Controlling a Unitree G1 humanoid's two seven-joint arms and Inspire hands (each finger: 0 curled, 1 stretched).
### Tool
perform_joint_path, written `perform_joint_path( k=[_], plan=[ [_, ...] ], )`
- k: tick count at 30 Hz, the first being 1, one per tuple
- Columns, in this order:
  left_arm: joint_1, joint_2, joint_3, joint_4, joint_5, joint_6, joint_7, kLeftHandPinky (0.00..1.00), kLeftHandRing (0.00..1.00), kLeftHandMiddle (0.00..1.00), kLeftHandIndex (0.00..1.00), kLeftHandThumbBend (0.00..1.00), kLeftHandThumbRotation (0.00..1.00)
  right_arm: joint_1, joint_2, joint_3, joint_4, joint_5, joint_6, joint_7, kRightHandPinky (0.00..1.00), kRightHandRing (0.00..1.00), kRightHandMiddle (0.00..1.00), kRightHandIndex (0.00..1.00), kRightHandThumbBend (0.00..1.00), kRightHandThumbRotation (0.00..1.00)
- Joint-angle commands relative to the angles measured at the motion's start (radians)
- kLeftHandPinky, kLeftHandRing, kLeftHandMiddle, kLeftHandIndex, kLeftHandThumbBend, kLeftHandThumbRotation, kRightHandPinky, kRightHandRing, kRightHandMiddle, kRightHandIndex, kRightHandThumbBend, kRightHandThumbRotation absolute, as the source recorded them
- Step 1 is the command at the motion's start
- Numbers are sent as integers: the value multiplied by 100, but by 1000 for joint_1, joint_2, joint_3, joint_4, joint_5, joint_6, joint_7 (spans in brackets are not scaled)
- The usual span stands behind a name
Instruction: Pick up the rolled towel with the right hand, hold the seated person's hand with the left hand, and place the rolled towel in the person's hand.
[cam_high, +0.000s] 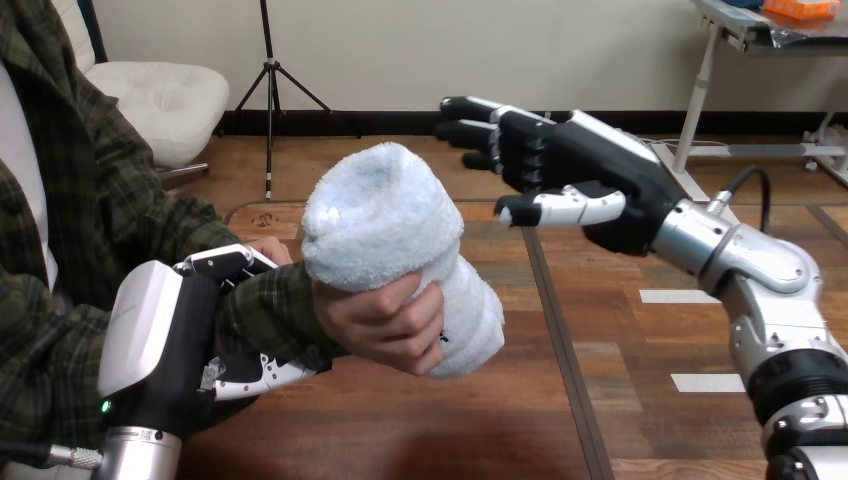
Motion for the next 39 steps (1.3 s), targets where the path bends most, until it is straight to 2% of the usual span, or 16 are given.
perform_joint_path(
  k=[1,4,21,24,27,31,34,37,38,39],
  plan=[
    [-54,-1,-24,-18,-19,-53,-5,31,36,42,44,95,0,-22,-20,-31,-51,26,6,-18,100,99,92,93,100,41],
    [-54,2,-23,-17,-18,-56,-6,31,36,42,44,95,0,-12,-23,-37,-59,41,28,-11,100,99,93,94,100,41],
    [-52,10,-19,-18,-32,-62,-12,31,36,42,44,94,0,68,-31,-68,-94,100,28,26,100,100,93,95,100,39],
    [-51,11,-18,-22,-37,-59,-17,31,36,42,44,94,0,93,-31,-69,-108,102,21,16,100,100,93,94,100,39],
    [-50,12,-16,-22,-45,-62,-23,31,36,42,44,94,0,118,-29,-73,-124,112,37,17,100,100,93,94,100,40],
    [-55,19,-15,0,-47,-78,-17,33,38,44,45,95,0,156,-30,-73,-141,109,13,11,100,99,92,93,100,41],
    [-59,27,-14,33,-50,-94,-14,37,42,48,49,96,0,178,-29,-75,-152,108,6,7,100,98,91,92,100,42],
    [-63,39,-15,66,-48,-105,-18,44,49,54,57,98,0,197,-27,-79,-156,110,2,11,100,96,90,92,100,44],
    [-61,43,-15,66,-47,-101,-25,49,55,60,64,99,4,201,-26,-80,-154,113,4,15,100,96,89,92,100,44],
    [-60,45,-15,66,-47,-100,-30,52,57,62,66,99,6,204,-25,-80,-154,115,5,17,100,96,89,92,100,45]
  ],
)
